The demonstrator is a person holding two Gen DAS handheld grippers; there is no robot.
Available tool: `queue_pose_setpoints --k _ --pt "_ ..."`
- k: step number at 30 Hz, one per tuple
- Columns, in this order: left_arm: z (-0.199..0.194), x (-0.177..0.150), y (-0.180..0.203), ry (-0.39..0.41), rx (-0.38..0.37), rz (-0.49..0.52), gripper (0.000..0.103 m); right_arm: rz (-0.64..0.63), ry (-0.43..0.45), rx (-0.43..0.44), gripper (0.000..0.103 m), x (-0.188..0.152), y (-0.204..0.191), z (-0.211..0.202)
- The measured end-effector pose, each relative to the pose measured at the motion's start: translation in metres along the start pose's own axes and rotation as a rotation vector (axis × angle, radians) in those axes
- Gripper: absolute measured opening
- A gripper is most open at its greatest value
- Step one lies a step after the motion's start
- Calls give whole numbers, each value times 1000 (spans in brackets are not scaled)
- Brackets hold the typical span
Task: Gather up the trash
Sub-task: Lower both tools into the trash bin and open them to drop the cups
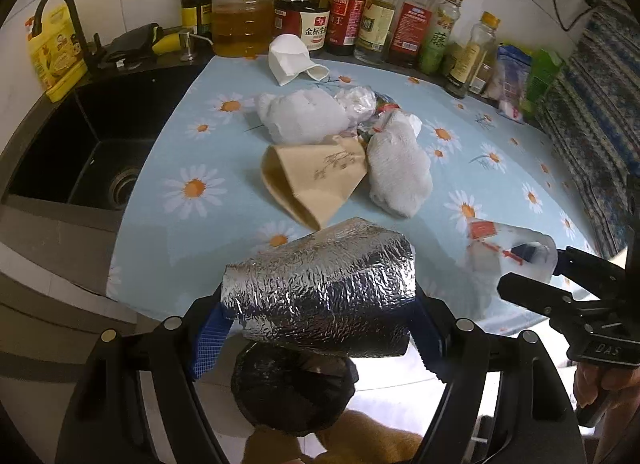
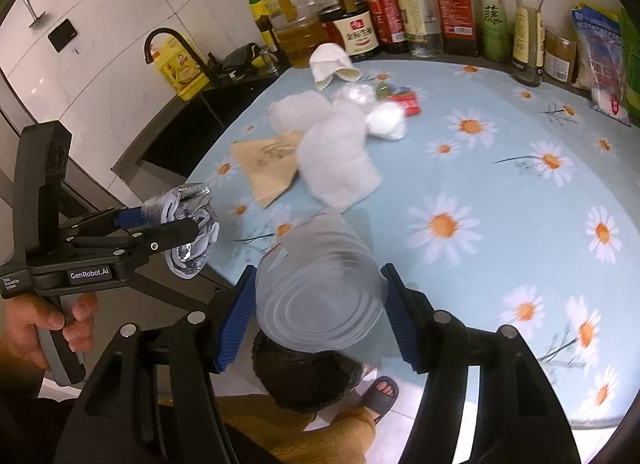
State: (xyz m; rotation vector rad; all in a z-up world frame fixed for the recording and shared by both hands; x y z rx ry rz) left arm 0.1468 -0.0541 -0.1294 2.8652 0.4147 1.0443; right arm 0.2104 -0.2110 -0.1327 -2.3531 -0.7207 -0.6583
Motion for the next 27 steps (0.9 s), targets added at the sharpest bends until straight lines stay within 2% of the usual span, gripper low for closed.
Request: queue_pose_setpoints --k 6,13,19,27 --pt "-6 -25 -25 -46 -66 32 76 -11 -34 2 62 -19 -43 6" --pt "-12 -57 -47 -106 -118 52 76 4 -97 -6 62 -45 -72 19" --pt "2 -90 -59 -195 -138 62 76 17 -171 -22 62 -71 -87 36" --pt "31 -131 -73 -305 -143 75 76 34 -265 -47 62 -106 -85 59"
Point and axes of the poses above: each gripper's, at about its wrist camera, not at the fingertips, and z roughly the way its jaws point, y to its right, x to its top, the point moved 4 cm from there along z, roughly the way its jaws point, and after that the axes turned 9 degrees about y, right-handed, at the moved point
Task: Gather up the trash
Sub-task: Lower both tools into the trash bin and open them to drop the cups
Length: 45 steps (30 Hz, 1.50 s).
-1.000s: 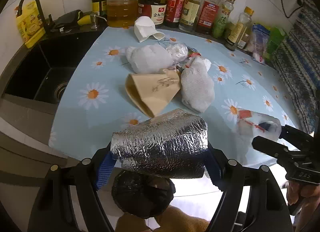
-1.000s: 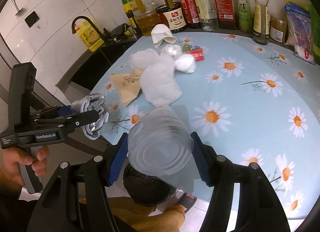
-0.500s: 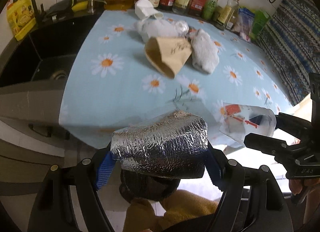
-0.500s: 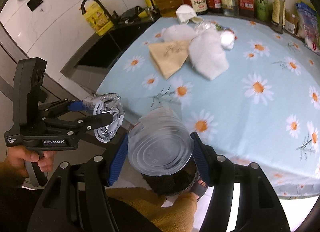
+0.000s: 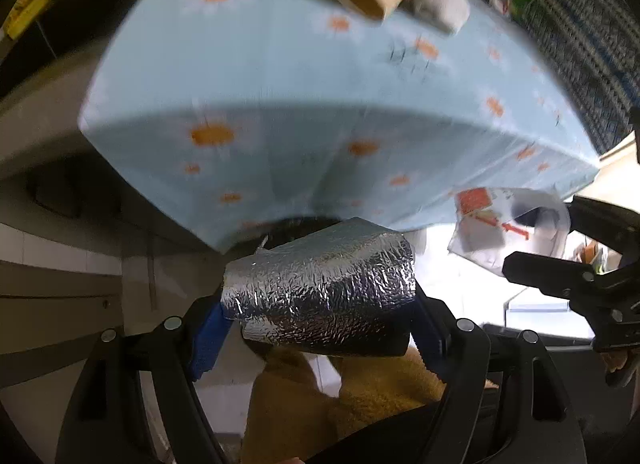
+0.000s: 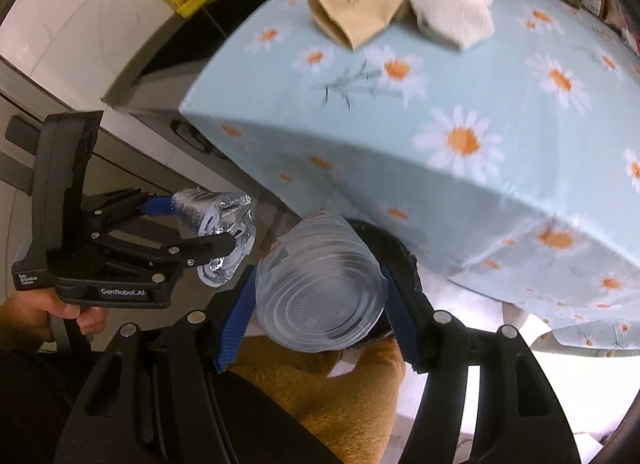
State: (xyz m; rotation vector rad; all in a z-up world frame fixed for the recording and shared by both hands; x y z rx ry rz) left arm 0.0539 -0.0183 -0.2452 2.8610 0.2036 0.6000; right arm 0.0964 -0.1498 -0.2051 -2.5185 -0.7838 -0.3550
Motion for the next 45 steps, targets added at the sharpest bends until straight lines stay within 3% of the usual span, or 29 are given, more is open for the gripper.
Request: queue_pose_setpoints --k 11,18,21,27,40,45 --pt "28 -19 -12 -70 1 -2 77 64 -70 3 62 -24 11 43" --pt "33 -17 -8 -86 -17 -13 78 108 -80 -3 62 -25 17 43" --pt "37 -17 -8 -107 -23 -35 88 132 -60 -5 76 -19 23 39" --pt "35 -14 -12 -105 -6 -49 88 172 -18 5 76 -11 33 28" --pt "12 -1 -14 -45 14 -83 88 130 36 4 76 6 23 6" --pt "-14 18 -13 33 1 -114 88 96 103 15 76 23 19 -19"
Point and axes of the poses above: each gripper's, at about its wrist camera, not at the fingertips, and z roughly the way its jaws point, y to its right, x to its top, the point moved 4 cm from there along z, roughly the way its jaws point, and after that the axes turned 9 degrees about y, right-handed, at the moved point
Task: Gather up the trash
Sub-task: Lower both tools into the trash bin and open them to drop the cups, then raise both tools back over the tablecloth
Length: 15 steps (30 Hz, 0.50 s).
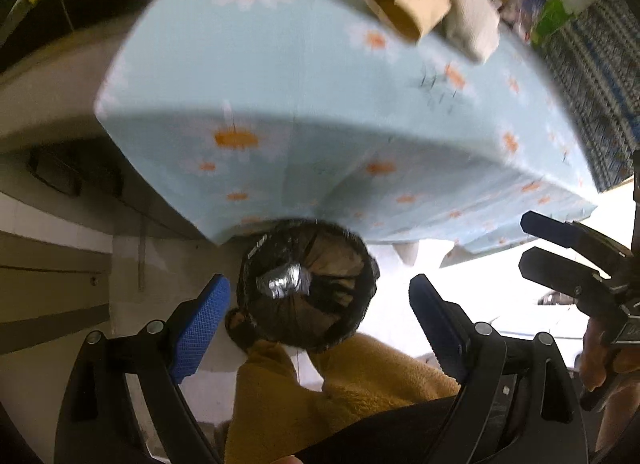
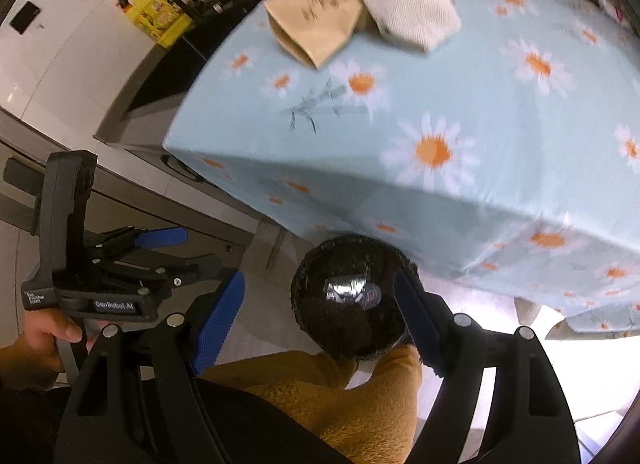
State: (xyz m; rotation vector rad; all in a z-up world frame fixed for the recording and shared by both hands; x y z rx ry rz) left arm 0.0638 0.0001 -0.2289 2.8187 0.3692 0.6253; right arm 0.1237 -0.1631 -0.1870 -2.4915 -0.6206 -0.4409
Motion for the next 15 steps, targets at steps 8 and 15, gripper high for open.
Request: queue_pose_setpoints --k 8,15 --pt "-35 39 18 132 -8 26 88 -30 86 13 77 22 0 -29" --pt "-44 77 36 234 21 73 95 -3 185 12 87 42 14 -50"
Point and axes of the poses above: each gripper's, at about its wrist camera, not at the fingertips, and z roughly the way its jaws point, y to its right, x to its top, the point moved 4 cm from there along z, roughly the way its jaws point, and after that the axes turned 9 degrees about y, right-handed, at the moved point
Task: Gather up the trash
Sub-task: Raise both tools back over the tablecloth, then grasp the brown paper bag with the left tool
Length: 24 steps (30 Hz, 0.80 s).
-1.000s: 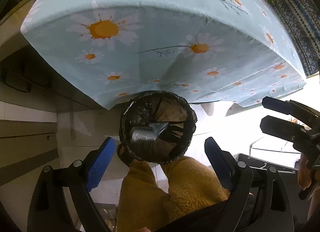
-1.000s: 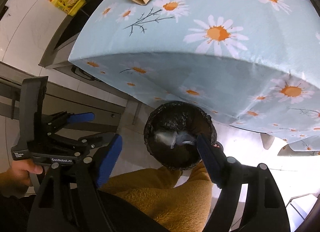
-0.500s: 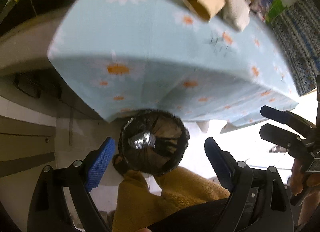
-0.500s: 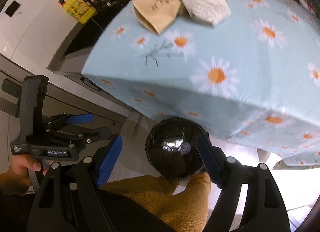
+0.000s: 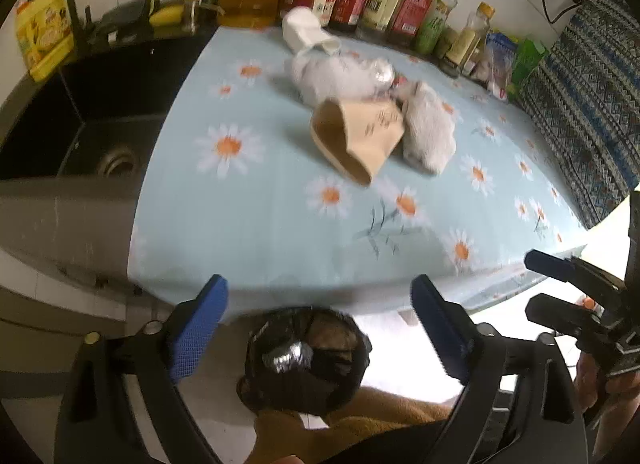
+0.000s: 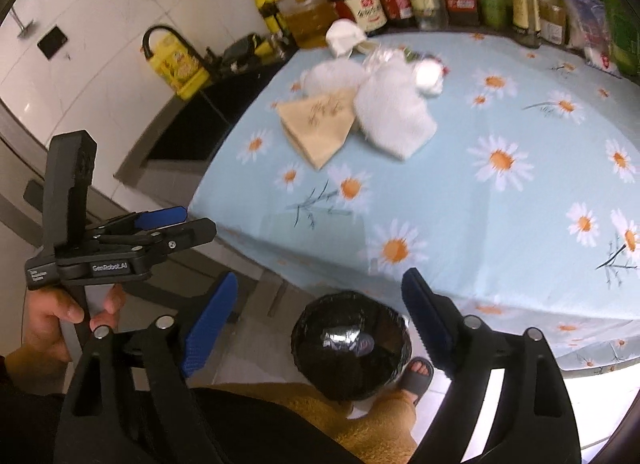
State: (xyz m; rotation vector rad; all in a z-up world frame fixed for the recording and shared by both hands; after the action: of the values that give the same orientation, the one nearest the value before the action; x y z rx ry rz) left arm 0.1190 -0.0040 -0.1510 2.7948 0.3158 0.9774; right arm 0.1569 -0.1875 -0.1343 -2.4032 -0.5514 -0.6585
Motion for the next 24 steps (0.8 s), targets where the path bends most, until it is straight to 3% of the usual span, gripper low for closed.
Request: queue_pose_setpoints --k 7,10,15,24 --pt "7 40 15 90 19 76 96 25 44 -24 90 22 26 -12" --pt "15 55 26 97 29 137 96 26 65 -27 98 34 34 -15" --pt "33 70 46 86 56 278 96 8 84 -36 98 47 43 -18" --pt "74 88 70 25 60 431 96 -6 115 -34 98 62 53 -24"
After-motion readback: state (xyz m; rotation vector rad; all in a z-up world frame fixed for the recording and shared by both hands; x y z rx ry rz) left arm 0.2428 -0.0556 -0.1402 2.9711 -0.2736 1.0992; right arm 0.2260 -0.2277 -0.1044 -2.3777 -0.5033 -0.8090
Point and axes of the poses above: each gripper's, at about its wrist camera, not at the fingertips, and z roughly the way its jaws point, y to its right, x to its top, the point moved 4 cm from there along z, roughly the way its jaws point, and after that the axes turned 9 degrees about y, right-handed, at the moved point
